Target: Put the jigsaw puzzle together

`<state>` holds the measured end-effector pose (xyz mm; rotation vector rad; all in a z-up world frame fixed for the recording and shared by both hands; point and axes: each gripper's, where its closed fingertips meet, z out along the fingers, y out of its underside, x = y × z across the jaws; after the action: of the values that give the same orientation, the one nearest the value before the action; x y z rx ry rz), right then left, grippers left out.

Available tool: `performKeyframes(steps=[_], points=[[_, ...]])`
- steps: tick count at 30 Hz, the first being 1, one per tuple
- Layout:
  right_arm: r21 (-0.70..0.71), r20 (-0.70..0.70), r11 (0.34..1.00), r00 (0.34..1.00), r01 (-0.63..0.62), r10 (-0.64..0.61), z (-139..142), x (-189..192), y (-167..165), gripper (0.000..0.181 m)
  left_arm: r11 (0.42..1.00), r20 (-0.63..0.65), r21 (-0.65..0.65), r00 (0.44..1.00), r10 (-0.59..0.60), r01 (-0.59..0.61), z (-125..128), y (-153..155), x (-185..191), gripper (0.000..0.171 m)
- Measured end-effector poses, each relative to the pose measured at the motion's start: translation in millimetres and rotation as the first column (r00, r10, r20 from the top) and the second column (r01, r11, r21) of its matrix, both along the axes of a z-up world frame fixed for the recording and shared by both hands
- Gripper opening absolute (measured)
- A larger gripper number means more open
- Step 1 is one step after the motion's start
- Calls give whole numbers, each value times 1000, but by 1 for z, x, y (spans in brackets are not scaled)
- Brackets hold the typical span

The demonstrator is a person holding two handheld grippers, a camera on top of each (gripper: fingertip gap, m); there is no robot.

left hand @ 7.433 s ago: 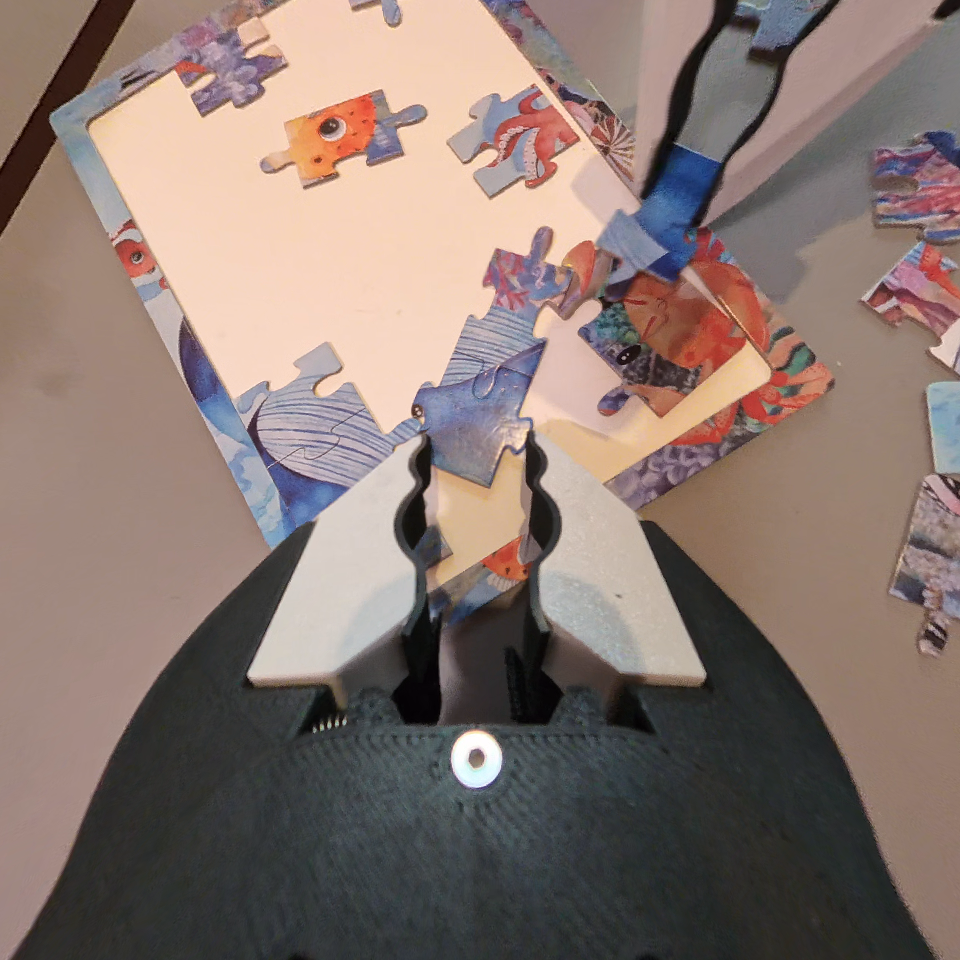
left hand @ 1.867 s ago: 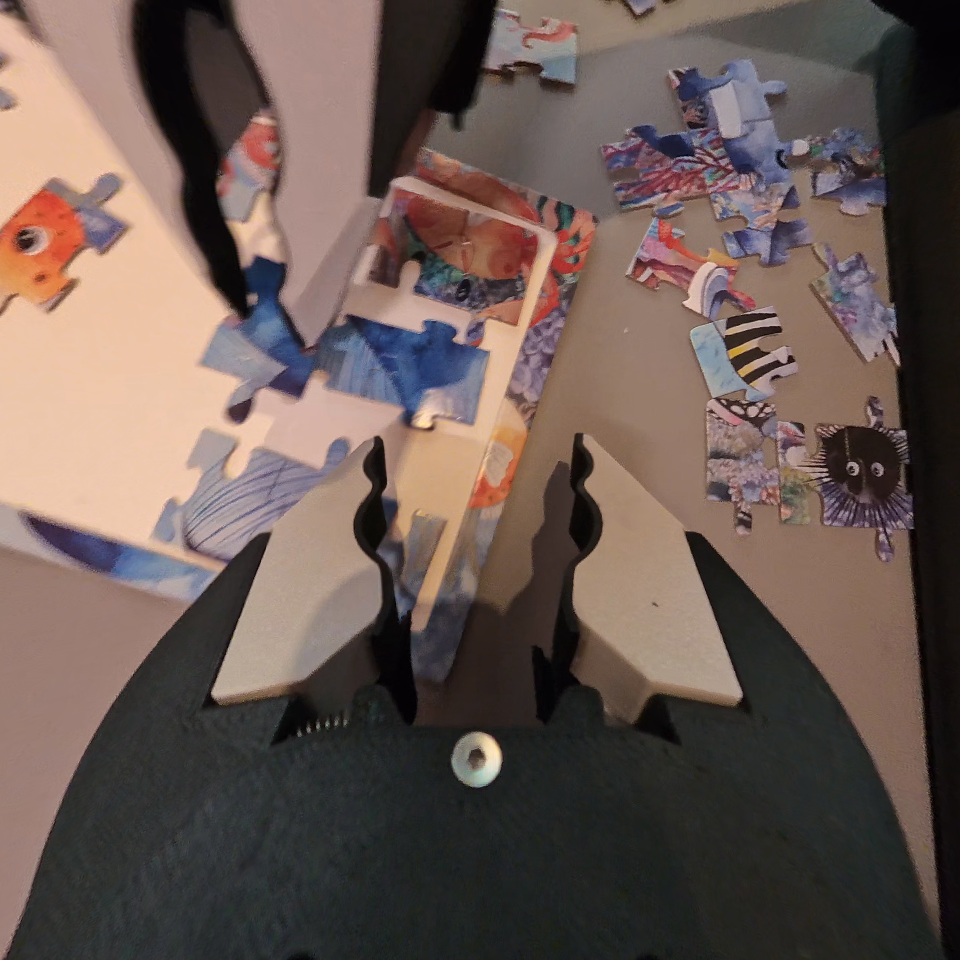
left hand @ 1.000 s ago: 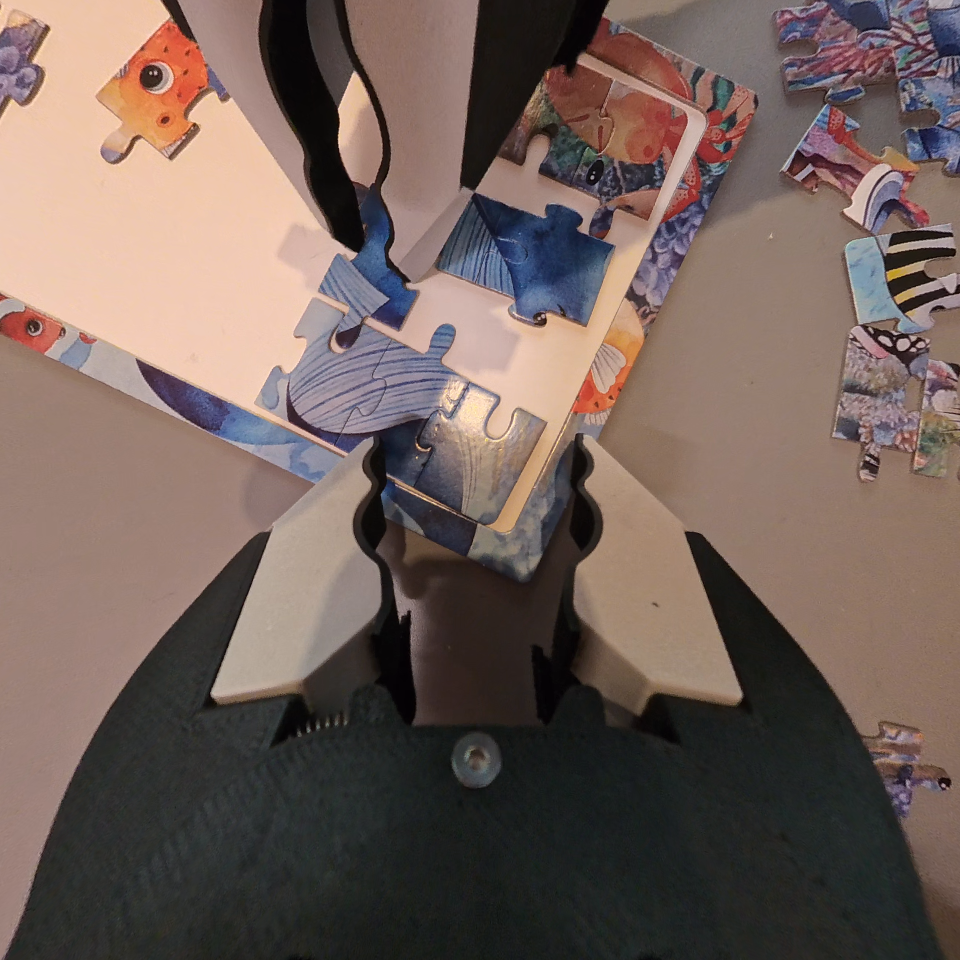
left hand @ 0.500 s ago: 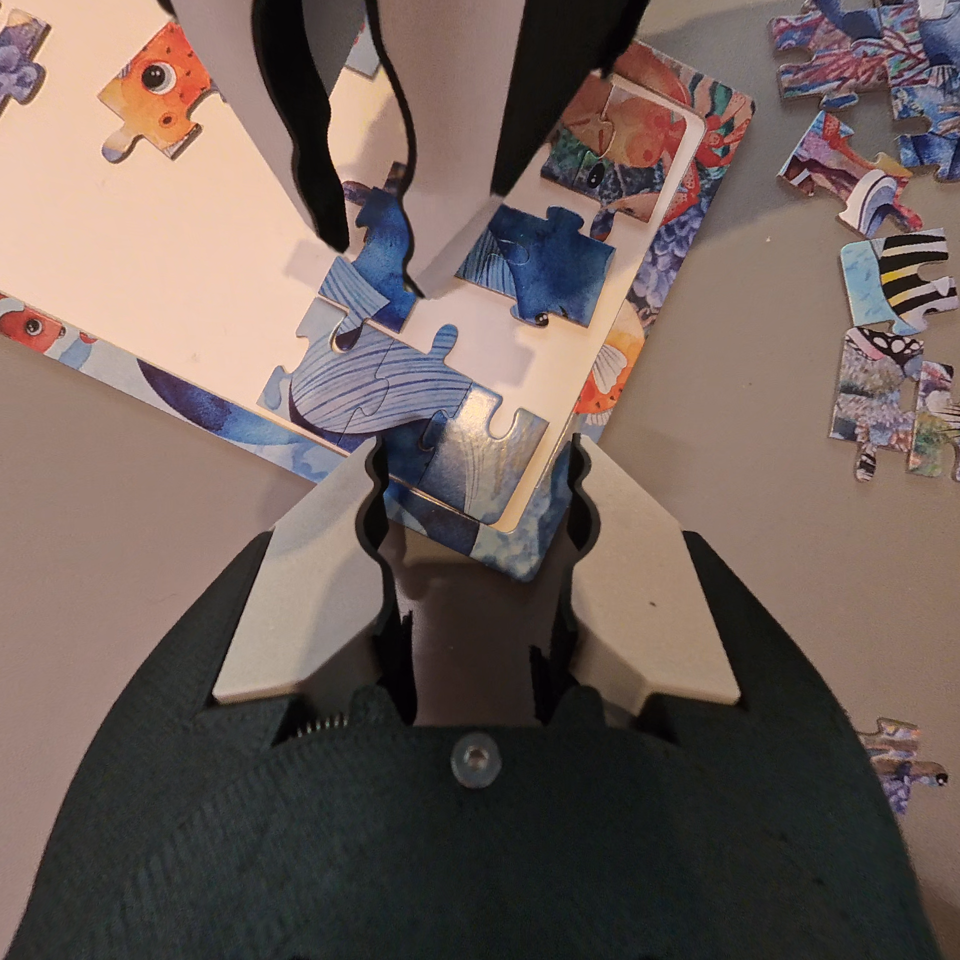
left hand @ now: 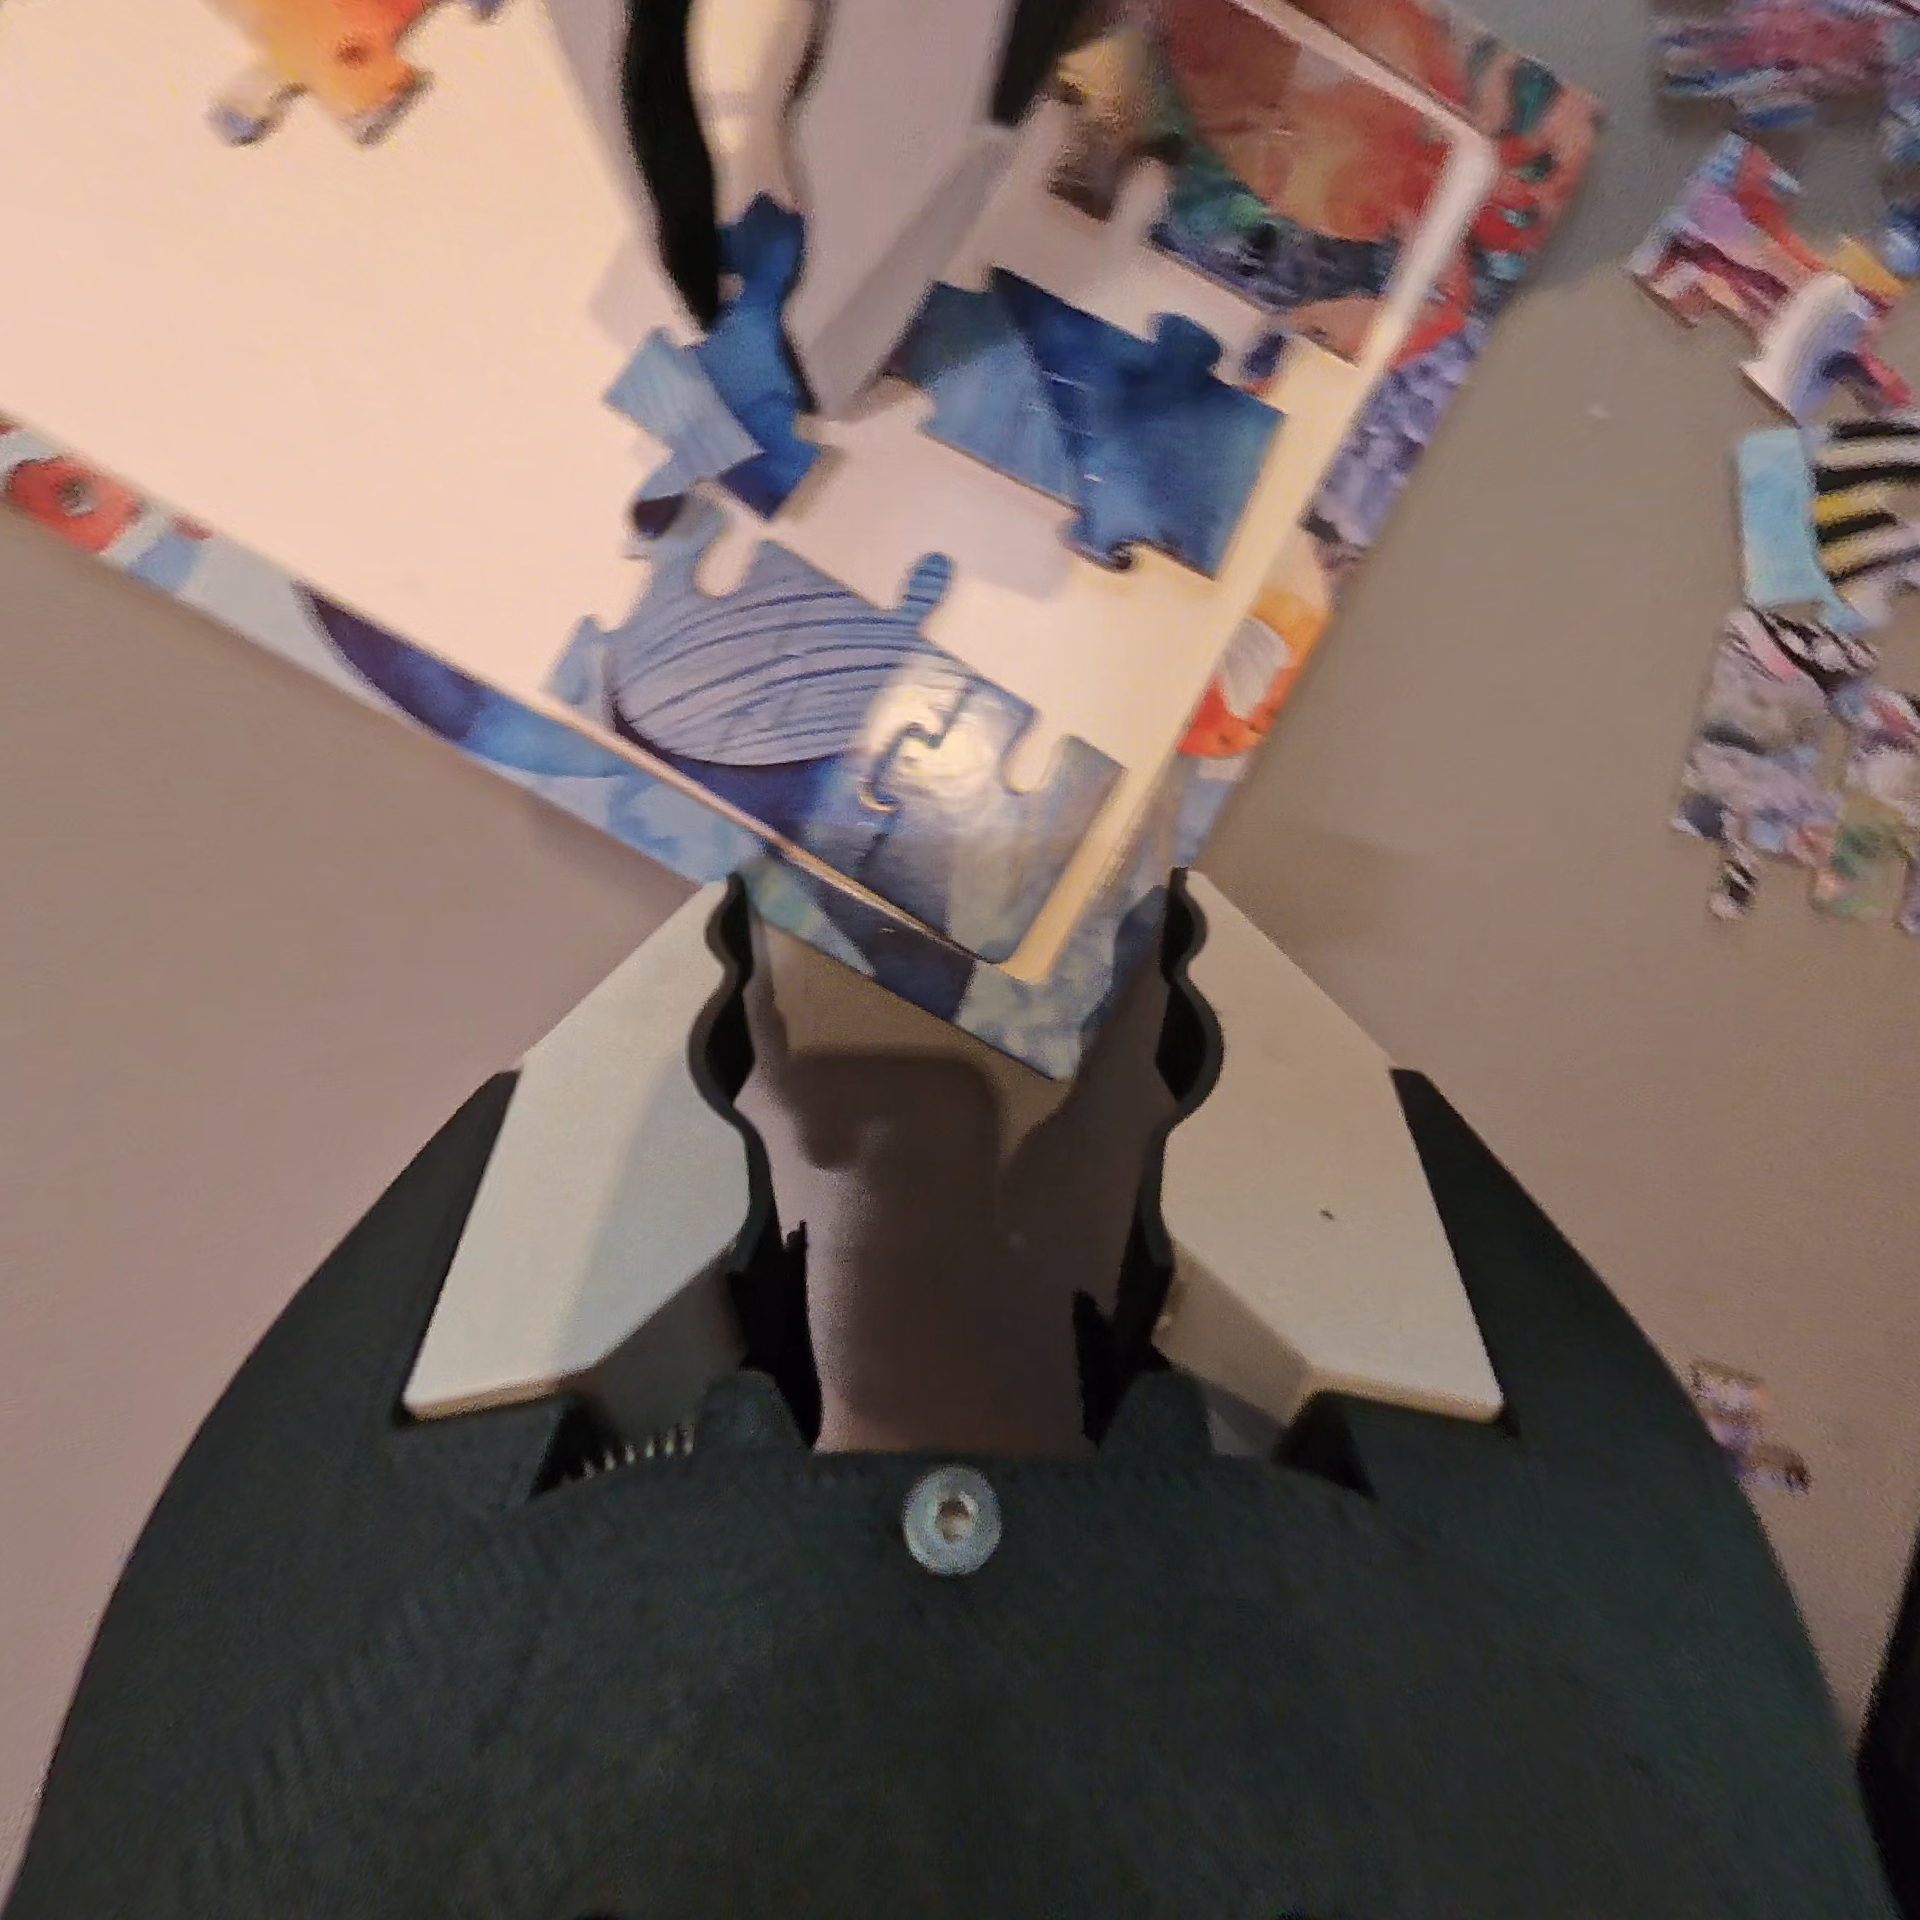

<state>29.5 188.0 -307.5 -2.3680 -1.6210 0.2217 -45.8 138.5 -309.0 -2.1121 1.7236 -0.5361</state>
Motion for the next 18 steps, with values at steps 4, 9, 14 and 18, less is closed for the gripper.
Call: performKeyframes(steps=[4,9,14,18], points=[[39,-20,999,1000,19,-18,6,3,8,17,964,32,-31,964,263,-262,-4,27,9,110],[40,-32,999,999,19,-17,5,6,9,17,934,63,37,933,354,-356,-7,40,23,111],[51,-44,999,999,10,-7,5,6,10,17,935,110,97,937,330,-341,-7,41,31,93],[60,-74,998,997,9,-4,8,3,11,17,941,126,97,942,312,-325,-6,44,28,84]])
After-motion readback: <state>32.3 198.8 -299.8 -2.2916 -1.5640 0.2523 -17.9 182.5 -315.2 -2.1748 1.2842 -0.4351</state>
